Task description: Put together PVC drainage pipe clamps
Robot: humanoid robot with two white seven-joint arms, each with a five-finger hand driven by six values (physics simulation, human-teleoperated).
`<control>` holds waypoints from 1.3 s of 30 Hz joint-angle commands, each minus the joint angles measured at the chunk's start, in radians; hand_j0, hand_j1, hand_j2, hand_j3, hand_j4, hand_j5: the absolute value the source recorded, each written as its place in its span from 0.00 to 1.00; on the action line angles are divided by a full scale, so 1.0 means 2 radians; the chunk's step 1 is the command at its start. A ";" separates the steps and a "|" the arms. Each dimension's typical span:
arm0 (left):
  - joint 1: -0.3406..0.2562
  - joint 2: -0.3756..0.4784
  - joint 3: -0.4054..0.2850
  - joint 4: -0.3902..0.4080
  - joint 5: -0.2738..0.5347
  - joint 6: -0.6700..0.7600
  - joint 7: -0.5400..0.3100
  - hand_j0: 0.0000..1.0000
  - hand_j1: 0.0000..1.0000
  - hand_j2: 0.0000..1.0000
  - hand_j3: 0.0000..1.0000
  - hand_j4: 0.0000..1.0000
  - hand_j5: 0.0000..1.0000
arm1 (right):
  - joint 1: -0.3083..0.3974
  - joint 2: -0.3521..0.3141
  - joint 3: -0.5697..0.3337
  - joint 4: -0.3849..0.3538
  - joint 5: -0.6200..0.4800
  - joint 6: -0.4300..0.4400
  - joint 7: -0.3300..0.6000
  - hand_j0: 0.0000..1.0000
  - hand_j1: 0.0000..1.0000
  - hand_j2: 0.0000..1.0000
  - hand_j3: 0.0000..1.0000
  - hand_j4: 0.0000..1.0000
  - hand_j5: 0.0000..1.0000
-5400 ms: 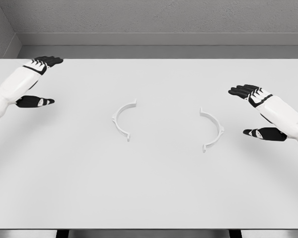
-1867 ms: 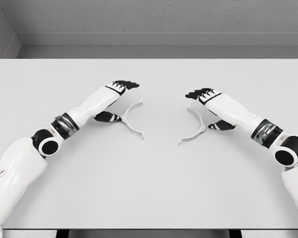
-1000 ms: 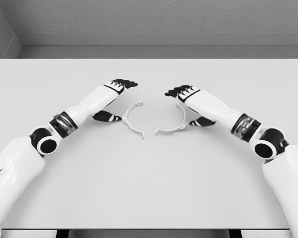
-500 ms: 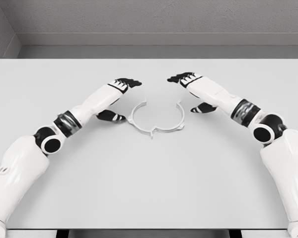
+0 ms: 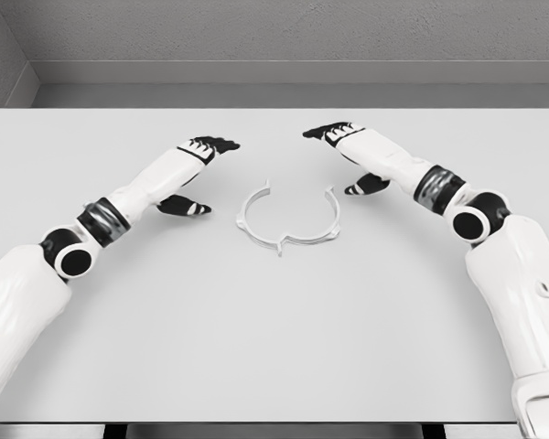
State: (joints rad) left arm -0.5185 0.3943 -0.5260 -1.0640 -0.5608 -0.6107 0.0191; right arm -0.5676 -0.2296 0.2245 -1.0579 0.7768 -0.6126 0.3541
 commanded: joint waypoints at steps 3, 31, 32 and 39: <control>-0.002 0.012 0.006 0.000 0.004 0.000 0.000 1.00 1.00 1.00 1.00 1.00 1.00 | -0.002 0.008 0.007 0.017 -0.001 0.001 -0.001 1.00 1.00 1.00 1.00 1.00 1.00; -0.008 0.019 0.013 0.010 0.004 0.000 0.000 1.00 1.00 1.00 1.00 1.00 1.00 | -0.038 0.005 -0.036 0.004 -0.006 0.001 0.000 1.00 1.00 1.00 1.00 1.00 1.00; -0.008 0.018 0.012 0.010 0.004 0.000 0.000 1.00 1.00 1.00 1.00 1.00 1.00 | -0.038 -0.009 -0.052 -0.010 -0.009 0.001 0.002 1.00 1.00 1.00 1.00 1.00 1.00; -0.008 -0.011 -0.006 0.011 -0.002 0.000 0.000 1.00 1.00 1.00 1.00 1.00 1.00 | 0.146 -0.170 -0.194 -0.283 -0.172 0.001 0.012 1.00 1.00 1.00 1.00 1.00 1.00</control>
State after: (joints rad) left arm -0.5338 0.3917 -0.5258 -1.0434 -0.5672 -0.6107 0.0193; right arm -0.2302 -0.4537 -0.0819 -1.4742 0.5706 -0.6146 0.3738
